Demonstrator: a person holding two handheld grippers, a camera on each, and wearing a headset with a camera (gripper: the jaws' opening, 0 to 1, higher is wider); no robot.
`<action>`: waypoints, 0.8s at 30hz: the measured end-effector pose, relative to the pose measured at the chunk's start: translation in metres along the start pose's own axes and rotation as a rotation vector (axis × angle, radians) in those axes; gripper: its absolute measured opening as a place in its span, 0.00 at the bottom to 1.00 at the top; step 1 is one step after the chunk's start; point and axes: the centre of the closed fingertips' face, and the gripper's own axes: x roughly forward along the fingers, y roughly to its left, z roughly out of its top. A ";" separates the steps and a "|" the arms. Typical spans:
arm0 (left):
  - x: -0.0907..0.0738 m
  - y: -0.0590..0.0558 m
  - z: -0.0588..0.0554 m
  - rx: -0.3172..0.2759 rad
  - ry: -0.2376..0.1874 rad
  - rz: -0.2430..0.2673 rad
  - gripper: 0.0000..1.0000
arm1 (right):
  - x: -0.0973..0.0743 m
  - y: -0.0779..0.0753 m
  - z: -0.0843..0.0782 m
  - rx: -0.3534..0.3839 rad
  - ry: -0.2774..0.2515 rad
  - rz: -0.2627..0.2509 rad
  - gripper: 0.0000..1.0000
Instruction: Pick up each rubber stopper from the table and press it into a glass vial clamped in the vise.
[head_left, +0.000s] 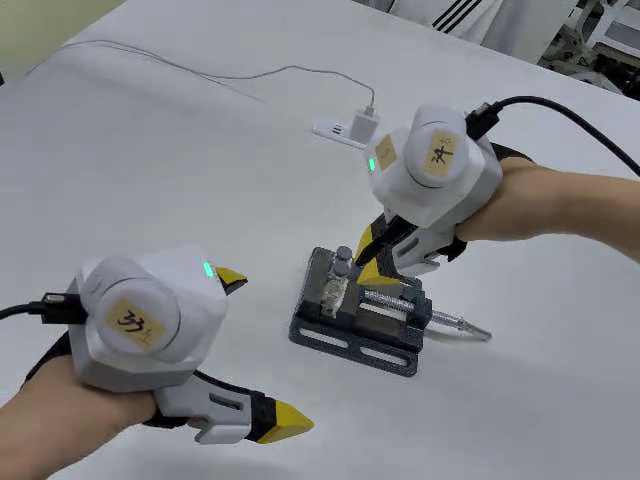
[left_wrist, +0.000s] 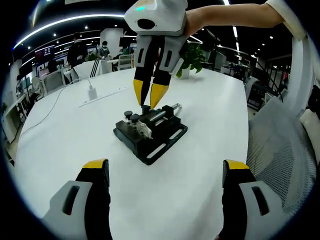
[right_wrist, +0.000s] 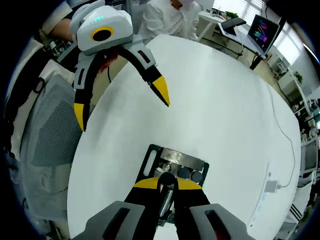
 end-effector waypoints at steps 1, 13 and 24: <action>0.000 0.000 -0.001 -0.004 -0.002 0.000 0.93 | 0.002 0.001 0.000 -0.016 0.010 0.007 0.05; 0.001 0.005 0.000 -0.023 -0.016 0.012 0.93 | 0.013 -0.003 0.004 -0.051 0.051 0.035 0.05; 0.000 0.008 -0.002 -0.032 -0.014 0.016 0.93 | 0.021 -0.003 0.001 -0.061 0.105 0.074 0.05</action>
